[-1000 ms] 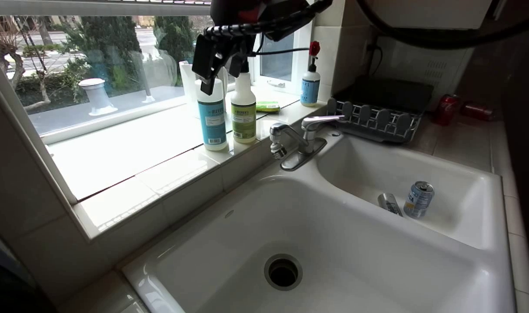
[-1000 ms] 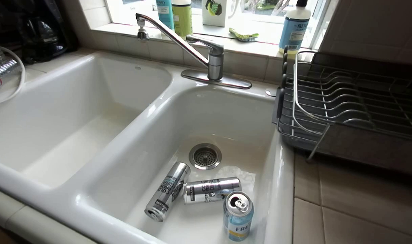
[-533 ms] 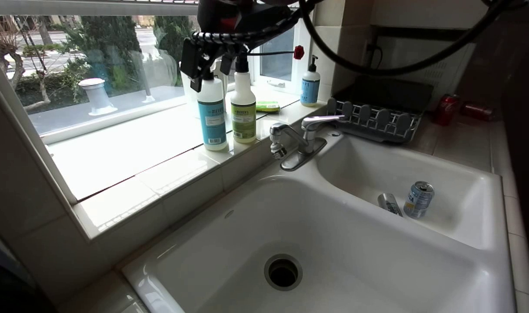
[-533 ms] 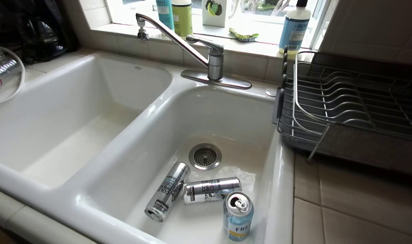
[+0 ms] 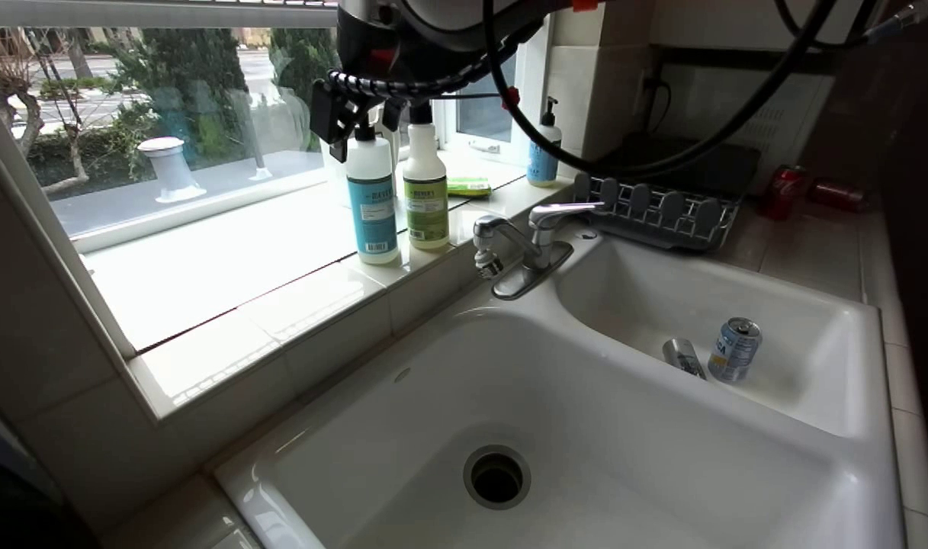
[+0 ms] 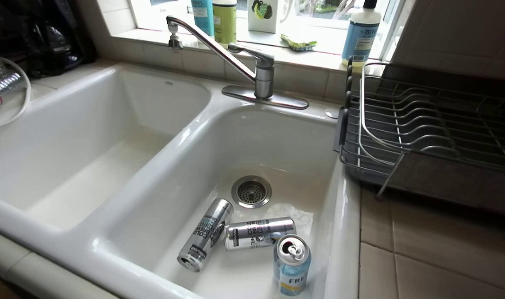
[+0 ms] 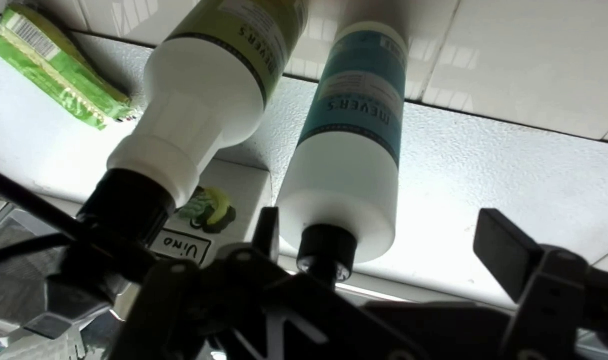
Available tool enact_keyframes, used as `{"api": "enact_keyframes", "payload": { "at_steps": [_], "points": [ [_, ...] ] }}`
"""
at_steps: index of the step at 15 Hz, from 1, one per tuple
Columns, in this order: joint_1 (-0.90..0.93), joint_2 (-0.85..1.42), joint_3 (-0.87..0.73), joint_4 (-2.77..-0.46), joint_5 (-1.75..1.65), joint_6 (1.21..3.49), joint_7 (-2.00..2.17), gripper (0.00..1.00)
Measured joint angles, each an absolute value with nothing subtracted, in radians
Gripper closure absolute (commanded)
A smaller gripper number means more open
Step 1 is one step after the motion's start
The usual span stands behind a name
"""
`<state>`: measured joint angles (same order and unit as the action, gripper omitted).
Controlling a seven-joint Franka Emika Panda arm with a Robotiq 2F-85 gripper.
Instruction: Move the left bottle to the right
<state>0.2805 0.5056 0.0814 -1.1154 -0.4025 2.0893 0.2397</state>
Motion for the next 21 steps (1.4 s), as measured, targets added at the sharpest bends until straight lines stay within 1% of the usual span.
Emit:
{"api": "enact_keyframes", "payload": {
  "at_steps": [1, 2, 3, 4, 5, 6, 7, 9, 10, 12, 13, 14, 15, 16, 17, 18, 20, 21],
  "points": [
    [0.282, 0.514, 0.080, -1.105, -0.405, 2.088, 0.243, 0.00],
    [0.284, 0.521, 0.079, -1.096, -0.405, 2.086, 0.246, 0.06],
    [0.286, 0.527, 0.078, -1.089, -0.405, 2.084, 0.249, 0.26],
    [0.287, 0.533, 0.077, -1.080, -0.405, 2.081, 0.250, 0.31],
    [0.289, 0.537, 0.077, -1.072, -0.405, 2.078, 0.252, 0.31],
    [0.290, 0.542, 0.076, -1.066, -0.405, 2.075, 0.252, 0.08],
    [0.290, 0.546, 0.076, -1.059, -0.405, 2.072, 0.253, 0.08],
    [0.291, 0.552, 0.076, -1.048, -0.405, 2.068, 0.253, 0.00],
    [0.292, 0.555, 0.076, -1.044, -0.405, 2.066, 0.253, 0.24],
    [0.293, 0.559, 0.076, -1.038, -0.405, 2.064, 0.254, 0.27],
    [0.294, 0.561, 0.076, -1.034, -0.405, 2.061, 0.254, 0.33],
    [0.295, 0.563, 0.076, -1.028, -0.406, 2.056, 0.254, 0.19],
    [0.295, 0.565, 0.076, -1.023, -0.406, 2.052, 0.254, 0.10],
    [0.296, 0.567, 0.075, -1.019, -0.406, 2.049, 0.254, 0.05],
    [0.297, 0.569, 0.074, -1.017, -0.406, 2.048, 0.254, 0.09],
    [0.298, 0.570, 0.073, -1.015, -0.406, 2.048, 0.254, 0.35],
    [0.299, 0.572, 0.072, -1.011, -0.406, 2.047, 0.254, 0.34],
    [0.300, 0.573, 0.071, -1.009, -0.406, 2.047, 0.254, 0.09]
  ]
}}
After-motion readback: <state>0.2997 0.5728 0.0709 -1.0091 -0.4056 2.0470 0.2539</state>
